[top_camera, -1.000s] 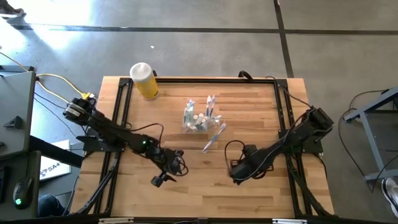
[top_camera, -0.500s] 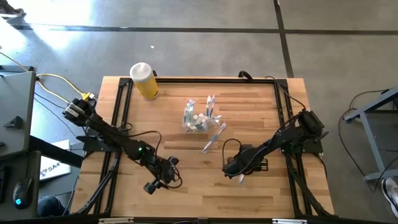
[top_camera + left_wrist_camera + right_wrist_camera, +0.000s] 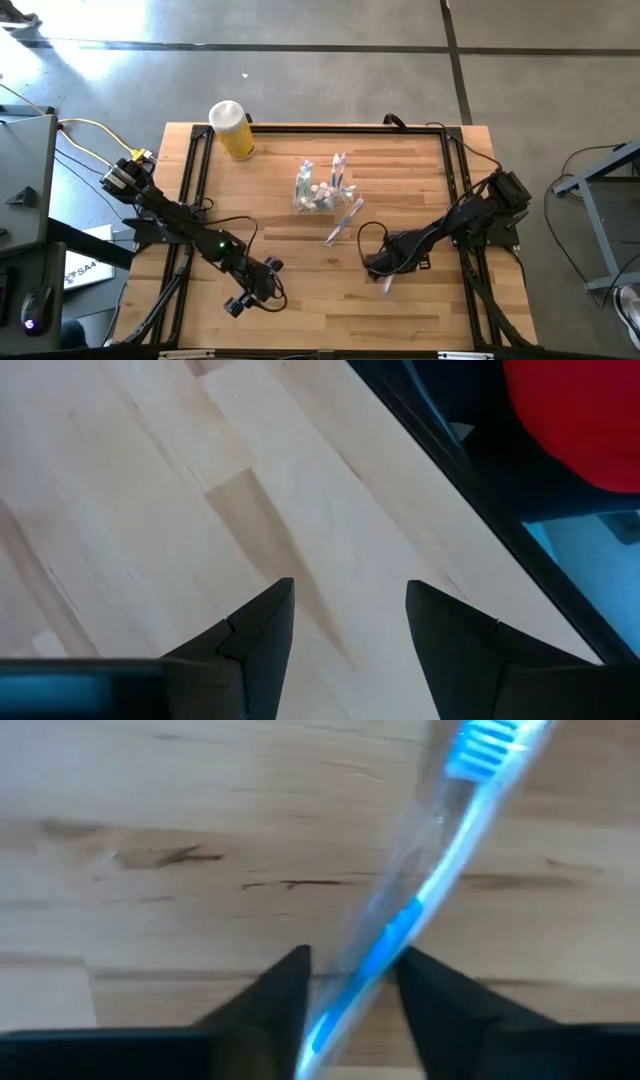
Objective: Pick & Place toothbrushing station
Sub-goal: Put the blue toothbrush into the transparent organizer
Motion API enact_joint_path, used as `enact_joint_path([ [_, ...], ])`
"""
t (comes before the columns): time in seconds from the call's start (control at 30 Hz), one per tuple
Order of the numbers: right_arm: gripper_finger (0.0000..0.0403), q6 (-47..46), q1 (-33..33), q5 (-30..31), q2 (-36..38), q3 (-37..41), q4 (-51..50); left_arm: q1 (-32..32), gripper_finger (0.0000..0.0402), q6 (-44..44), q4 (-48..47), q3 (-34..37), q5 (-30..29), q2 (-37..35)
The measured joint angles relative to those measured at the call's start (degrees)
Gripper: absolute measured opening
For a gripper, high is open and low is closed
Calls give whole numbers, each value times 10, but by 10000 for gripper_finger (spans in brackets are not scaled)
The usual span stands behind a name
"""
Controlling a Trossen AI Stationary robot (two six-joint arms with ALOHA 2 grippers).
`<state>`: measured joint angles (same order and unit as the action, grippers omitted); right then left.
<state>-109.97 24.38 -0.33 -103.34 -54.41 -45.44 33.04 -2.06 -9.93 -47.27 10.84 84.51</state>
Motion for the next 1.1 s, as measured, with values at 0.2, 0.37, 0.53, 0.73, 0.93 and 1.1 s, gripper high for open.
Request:
enact_joint_path([
  [0.2, 15, 146, -16, 3, 1, 0, -4, 0, 190, 0, -10, 0, -33, 0],
  [0.37, 10, 218, -10, 81, 8, -10, -20, -2, 190, 8, -10, 0, -70, 0],
  [0.53, 8, 277, 11, 342, 51, -48, -55, -25, 190, 18, -5, 0, -74, 0],
  [0.73, 8, 387, 53, 552, 133, -54, -53, -66, 190, 22, 6, 0, -76, 0],
  [0.93, 8, 467, 57, 729, 171, -53, -62, -99, 190, 34, 34, 0, -76, 0],
  [1.1, 8, 475, 15, 765, 172, -27, -63, -122, 190, 53, 60, 0, -76, 0],
])
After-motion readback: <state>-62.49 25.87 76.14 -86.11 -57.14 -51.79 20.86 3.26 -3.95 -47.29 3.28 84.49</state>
